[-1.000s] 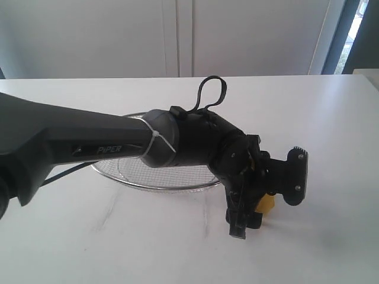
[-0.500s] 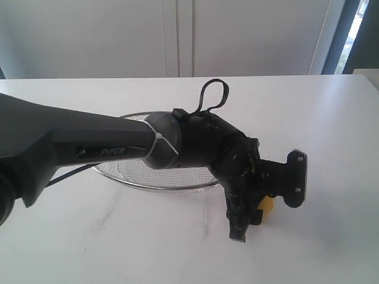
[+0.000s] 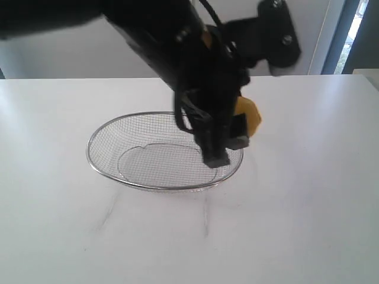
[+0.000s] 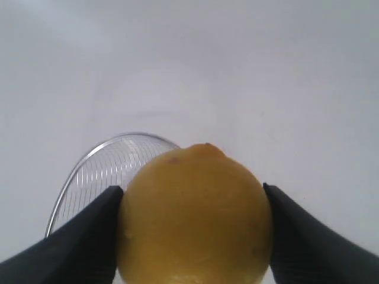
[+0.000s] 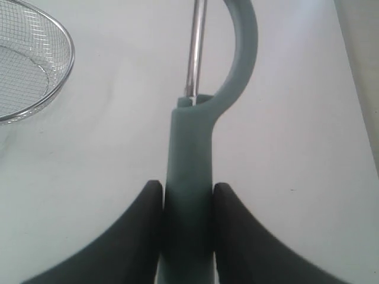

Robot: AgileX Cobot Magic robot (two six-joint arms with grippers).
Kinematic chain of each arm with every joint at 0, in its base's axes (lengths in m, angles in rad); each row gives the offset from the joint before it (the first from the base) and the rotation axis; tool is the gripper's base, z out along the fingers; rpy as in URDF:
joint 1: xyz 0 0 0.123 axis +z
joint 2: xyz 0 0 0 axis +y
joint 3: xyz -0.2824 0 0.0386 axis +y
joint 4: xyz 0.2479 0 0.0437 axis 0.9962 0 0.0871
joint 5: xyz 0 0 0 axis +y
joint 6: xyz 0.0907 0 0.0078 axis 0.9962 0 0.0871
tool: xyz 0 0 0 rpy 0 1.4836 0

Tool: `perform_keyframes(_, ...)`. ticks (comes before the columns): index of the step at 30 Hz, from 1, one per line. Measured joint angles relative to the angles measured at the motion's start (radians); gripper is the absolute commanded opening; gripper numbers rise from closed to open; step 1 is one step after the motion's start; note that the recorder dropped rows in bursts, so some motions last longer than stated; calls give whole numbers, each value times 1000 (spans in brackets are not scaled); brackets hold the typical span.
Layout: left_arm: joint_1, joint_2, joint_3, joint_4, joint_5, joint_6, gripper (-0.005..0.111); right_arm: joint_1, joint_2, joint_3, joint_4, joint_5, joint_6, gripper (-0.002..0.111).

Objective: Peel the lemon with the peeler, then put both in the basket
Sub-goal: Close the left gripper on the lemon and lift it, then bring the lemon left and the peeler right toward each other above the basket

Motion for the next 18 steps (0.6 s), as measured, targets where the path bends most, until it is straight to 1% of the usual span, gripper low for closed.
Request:
perform_keyframes(2,13,-59,8,0,66,0,0,0,0,0,16,4,0,0)
perform_keyframes(3,24,-114,37,-7,103,6,0,0,0,0,31,4,0,0)
perform_keyframes(6,56,-203,107,-29,124,17,0,0,0,0,67,4,-2,0)
perform_keyframes(7,81,-256,161,-41,130,30,0,0,0,0,98,4,-26,0)
perform_keyframes(8,97,-285,195,-54,130,44,0,0,7,0,120,4,-42,0)
perform_keyframes(9,128,-341,258,-84,134,72,0,0,26,0,161,-2,-73,0)
perform_keyframes(13,202,-436,403,-134,128,112,0,0,103,0,252,-54,-145,0)
perform_keyframes(18,294,-541,560,-142,57,137,0,0,270,-5,379,-138,-287,0)
